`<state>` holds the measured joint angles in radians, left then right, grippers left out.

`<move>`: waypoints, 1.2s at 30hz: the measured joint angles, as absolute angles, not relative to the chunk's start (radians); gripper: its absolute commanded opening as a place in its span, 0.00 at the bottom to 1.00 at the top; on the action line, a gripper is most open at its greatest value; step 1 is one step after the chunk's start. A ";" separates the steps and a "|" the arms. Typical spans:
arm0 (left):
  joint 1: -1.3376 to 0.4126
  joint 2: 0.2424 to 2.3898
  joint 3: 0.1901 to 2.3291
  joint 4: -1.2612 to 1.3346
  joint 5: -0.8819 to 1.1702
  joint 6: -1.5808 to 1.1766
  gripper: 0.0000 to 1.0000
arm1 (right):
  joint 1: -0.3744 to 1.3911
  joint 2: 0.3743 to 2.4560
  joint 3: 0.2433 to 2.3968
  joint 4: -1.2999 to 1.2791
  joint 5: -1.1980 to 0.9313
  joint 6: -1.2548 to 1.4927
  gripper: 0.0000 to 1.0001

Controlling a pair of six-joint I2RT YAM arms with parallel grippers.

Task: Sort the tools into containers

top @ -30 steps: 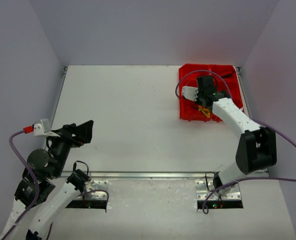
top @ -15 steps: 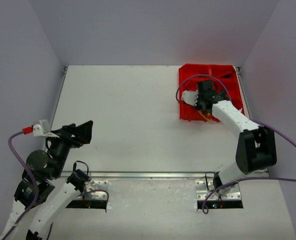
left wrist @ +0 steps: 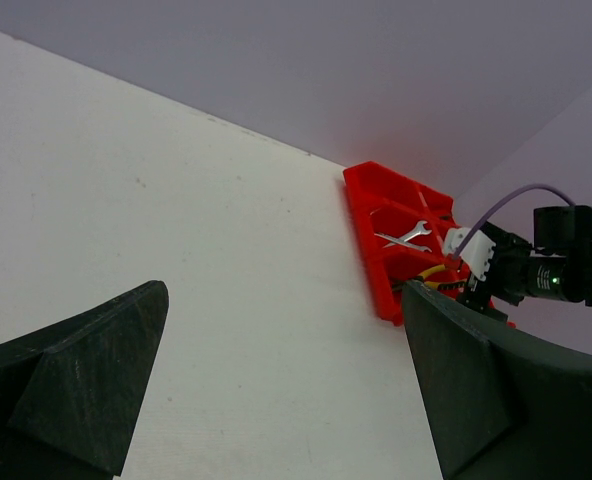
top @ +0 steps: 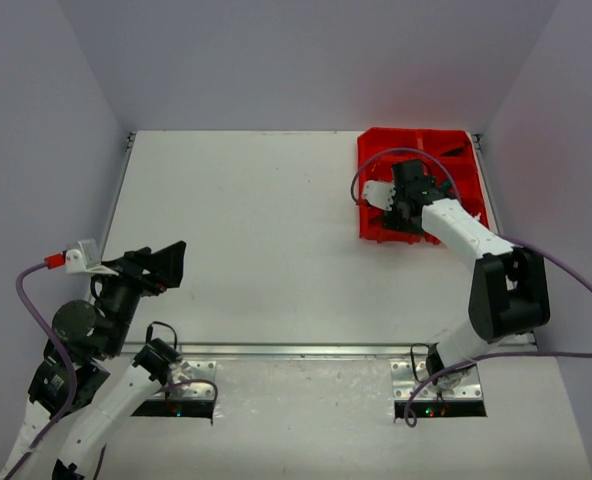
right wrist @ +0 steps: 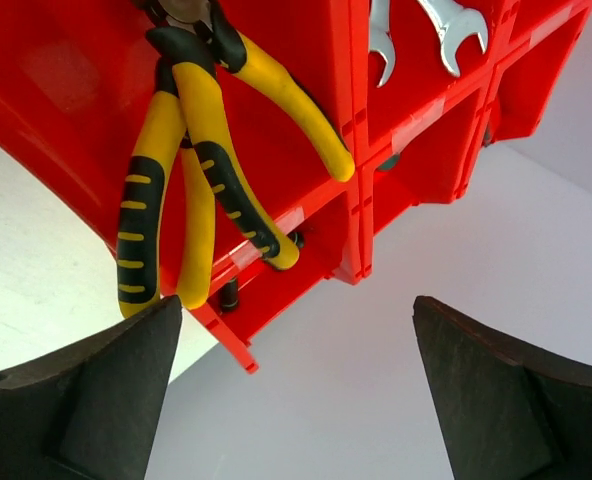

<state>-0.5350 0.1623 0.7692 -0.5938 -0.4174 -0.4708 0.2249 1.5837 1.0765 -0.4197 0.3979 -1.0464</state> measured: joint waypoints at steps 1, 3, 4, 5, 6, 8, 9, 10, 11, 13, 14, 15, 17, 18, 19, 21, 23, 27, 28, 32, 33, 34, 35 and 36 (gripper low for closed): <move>-0.535 0.162 0.769 -0.594 -0.418 -0.471 1.00 | 0.225 1.585 1.082 -0.422 0.399 -1.042 0.99; -0.535 0.162 0.769 -0.594 -0.418 -0.471 1.00 | 0.225 1.586 1.108 -0.434 0.396 -1.013 0.99; -0.535 0.162 0.769 -0.594 -0.418 -0.471 1.00 | 0.225 1.586 1.127 -0.441 0.393 -0.996 0.99; -0.535 0.162 0.769 -0.594 -0.418 -0.471 1.00 | 0.225 1.584 1.151 -0.450 0.387 -0.970 0.99; -0.535 0.162 0.769 -0.594 -0.418 -0.471 1.00 | 0.225 1.580 1.177 -0.454 0.378 -0.944 0.99; -0.535 0.163 0.769 -0.594 -0.418 -0.471 1.00 | 0.225 1.564 1.230 -0.462 0.352 -0.879 0.99; -0.535 0.164 0.769 -0.593 -0.418 -0.471 1.00 | 0.225 1.546 1.254 -0.463 0.333 -0.831 0.99; -0.535 0.169 0.769 -0.592 -0.420 -0.471 1.00 | 0.225 1.519 1.270 -0.458 0.316 -0.776 0.99; -0.535 0.178 0.769 -0.588 -0.423 -0.471 1.00 | 0.225 1.485 1.278 -0.452 0.301 -0.728 0.99; -0.535 0.219 0.774 -0.585 -0.433 -0.473 1.00 | 0.225 1.403 1.274 -0.433 0.274 -0.597 0.99; -0.535 0.252 0.779 -0.585 -0.441 -0.475 1.00 | 0.225 1.353 1.262 -0.421 0.262 -0.514 0.99; -0.535 0.307 0.789 -0.590 -0.452 -0.476 1.00 | 0.225 1.282 1.232 -0.408 0.245 -0.410 0.99; -0.534 0.429 0.808 -0.591 -0.462 -0.477 1.00 | 0.225 1.135 1.162 -0.403 0.209 -0.247 0.99; -0.533 0.493 0.814 -0.601 -0.469 -0.479 1.00 | 0.225 1.059 1.116 -0.380 0.182 -0.160 0.99; -0.533 0.552 0.821 -0.609 -0.480 -0.480 1.00 | 0.225 0.972 1.059 -0.376 0.156 -0.076 0.99; -0.533 0.633 0.834 -0.622 -0.503 -0.479 1.00 | 0.225 0.810 0.946 -0.399 0.110 0.055 0.99; -0.532 0.702 0.838 -0.631 -0.533 -0.479 1.00 | 0.225 0.671 0.847 -0.428 0.093 0.159 0.99; -0.522 0.737 0.863 -0.657 -0.592 -0.476 1.00 | 0.226 0.532 0.710 -0.509 0.121 0.291 0.99; -0.521 0.738 0.876 -0.656 -0.607 -0.474 1.00 | 0.226 0.521 0.697 -0.540 0.139 0.313 0.99; -0.517 0.741 0.891 -0.655 -0.635 -0.468 1.00 | 0.226 0.493 0.694 -0.651 0.223 0.352 0.99; -0.516 0.740 0.889 -0.655 -0.636 -0.467 1.00 | 0.226 0.484 0.694 -0.667 0.237 0.349 0.99; -0.516 0.740 0.886 -0.653 -0.636 -0.466 1.00 | 0.226 0.476 0.694 -0.678 0.247 0.345 0.99; -0.516 0.740 0.880 -0.650 -0.636 -0.464 1.00 | 0.226 0.467 0.694 -0.687 0.255 0.341 0.99; -0.515 0.740 0.875 -0.647 -0.634 -0.461 1.00 | 0.226 0.456 0.693 -0.693 0.260 0.336 0.99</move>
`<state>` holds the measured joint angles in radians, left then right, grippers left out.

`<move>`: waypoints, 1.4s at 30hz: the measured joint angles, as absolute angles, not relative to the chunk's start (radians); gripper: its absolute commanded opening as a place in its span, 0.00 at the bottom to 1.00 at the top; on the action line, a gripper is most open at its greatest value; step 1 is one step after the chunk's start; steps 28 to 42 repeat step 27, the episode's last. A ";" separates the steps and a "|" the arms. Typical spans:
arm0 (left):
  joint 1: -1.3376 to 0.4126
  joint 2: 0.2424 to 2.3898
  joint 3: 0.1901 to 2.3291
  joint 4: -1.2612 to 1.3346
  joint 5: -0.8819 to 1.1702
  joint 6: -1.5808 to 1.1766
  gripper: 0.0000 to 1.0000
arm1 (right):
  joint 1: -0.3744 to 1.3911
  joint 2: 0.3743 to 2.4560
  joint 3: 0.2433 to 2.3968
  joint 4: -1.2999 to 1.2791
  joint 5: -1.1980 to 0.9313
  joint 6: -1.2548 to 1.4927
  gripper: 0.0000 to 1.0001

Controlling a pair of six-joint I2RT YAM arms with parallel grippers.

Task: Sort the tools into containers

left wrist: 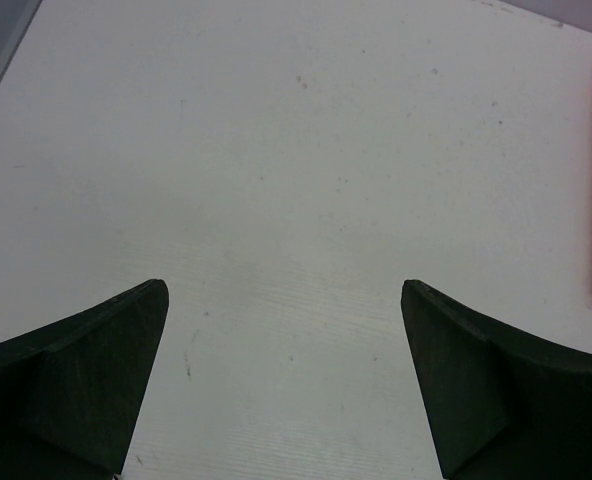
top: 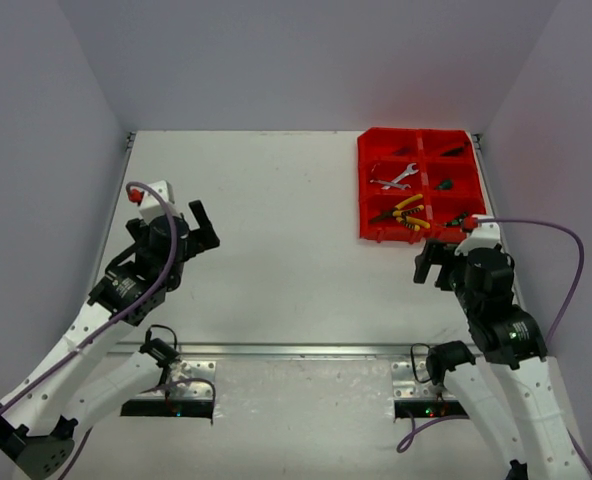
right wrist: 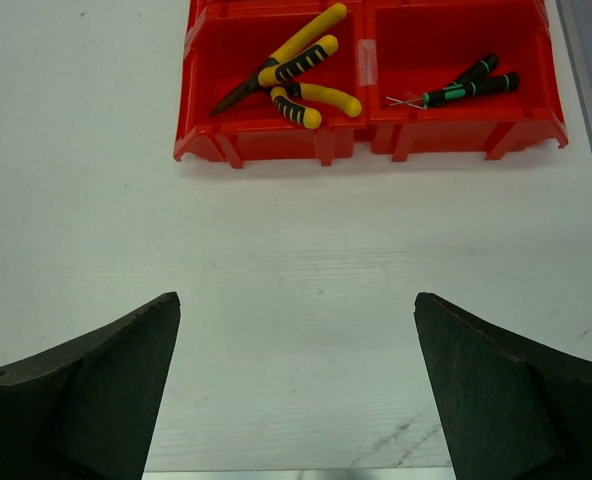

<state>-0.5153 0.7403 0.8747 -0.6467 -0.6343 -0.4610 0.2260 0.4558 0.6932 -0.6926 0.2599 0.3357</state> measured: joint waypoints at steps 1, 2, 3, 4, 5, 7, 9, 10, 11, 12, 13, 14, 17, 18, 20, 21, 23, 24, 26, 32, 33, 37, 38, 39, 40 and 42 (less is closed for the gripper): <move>-0.513 0.740 0.868 -0.644 -0.631 -0.456 1.00 | 0.226 0.443 0.692 -0.695 0.262 0.330 0.99; -0.507 0.740 0.863 -0.641 -0.625 -0.451 1.00 | 0.226 0.432 0.691 -0.696 0.262 0.324 0.99; -0.498 0.741 0.858 -0.637 -0.620 -0.448 1.00 | 0.226 0.420 0.690 -0.696 0.262 0.318 0.99; -0.486 0.740 0.852 -0.631 -0.617 -0.446 1.00 | 0.226 0.409 0.688 -0.697 0.262 0.312 0.99; -0.473 0.736 0.847 -0.628 -0.616 -0.445 1.00 | 0.226 0.402 0.686 -0.697 0.261 0.309 0.99; -0.451 0.721 0.835 -0.624 -0.612 -0.443 1.00 | 0.226 0.396 0.682 -0.698 0.261 0.305 0.99; -0.435 0.695 0.822 -0.617 -0.611 -0.441 1.00 | 0.226 0.395 0.679 -0.700 0.261 0.299 0.99; -0.431 0.682 0.819 -0.617 -0.610 -0.441 1.00 | 0.226 0.395 0.678 -0.701 0.261 0.296 0.99; -0.427 0.670 0.816 -0.616 -0.610 -0.441 1.00 | 0.226 0.395 0.677 -0.702 0.261 0.293 0.99; -0.425 0.658 0.816 -0.612 -0.609 -0.440 1.00 | 0.226 0.396 0.677 -0.705 0.263 0.290 0.99; -0.424 0.649 0.816 -0.607 -0.609 -0.440 1.00 | 0.226 0.396 0.677 -0.707 0.266 0.286 0.99; -0.424 0.643 0.816 -0.604 -0.608 -0.438 1.00 | 0.226 0.396 0.677 -0.709 0.269 0.283 0.99; -0.423 0.633 0.816 -0.601 -0.606 -0.437 1.00 | 0.226 0.399 0.677 -0.712 0.274 0.278 0.99; -0.423 0.629 0.816 -0.600 -0.606 -0.438 1.00 | 0.226 0.401 0.677 -0.712 0.274 0.277 0.99; -0.423 0.628 0.816 -0.599 -0.606 -0.438 1.00 | 0.226 0.406 0.677 -0.711 0.273 0.273 0.99; -0.423 0.630 0.816 -0.599 -0.606 -0.438 1.00 | 0.226 0.407 0.677 -0.711 0.273 0.271 0.99; -0.423 0.634 0.816 -0.599 -0.606 -0.438 1.00 | 0.226 0.409 0.677 -0.712 0.273 0.266 0.99; -0.423 0.635 0.816 -0.599 -0.606 -0.438 1.00 | 0.226 0.410 0.677 -0.712 0.273 0.264 0.99; -0.423 0.635 0.816 -0.599 -0.606 -0.438 1.00 | 0.226 0.412 0.677 -0.713 0.274 0.262 0.99; -0.423 0.635 0.816 -0.599 -0.606 -0.438 1.00 | 0.226 0.414 0.677 -0.713 0.274 0.261 0.99; -0.423 0.635 0.816 -0.599 -0.606 -0.438 1.00 | 0.226 0.414 0.677 -0.713 0.274 0.261 0.99; -0.423 0.635 0.816 -0.599 -0.606 -0.438 1.00 | 0.226 0.414 0.677 -0.713 0.274 0.261 0.99; -0.423 0.635 0.816 -0.599 -0.606 -0.438 1.00 | 0.226 0.414 0.677 -0.713 0.274 0.261 0.99; -0.423 0.635 0.816 -0.599 -0.606 -0.438 1.00 | 0.226 0.414 0.677 -0.713 0.274 0.261 0.99; -0.423 0.635 0.816 -0.599 -0.606 -0.438 1.00 | 0.226 0.414 0.677 -0.713 0.274 0.261 0.99; -0.423 0.635 0.816 -0.599 -0.606 -0.438 1.00 | 0.226 0.414 0.677 -0.713 0.274 0.261 0.99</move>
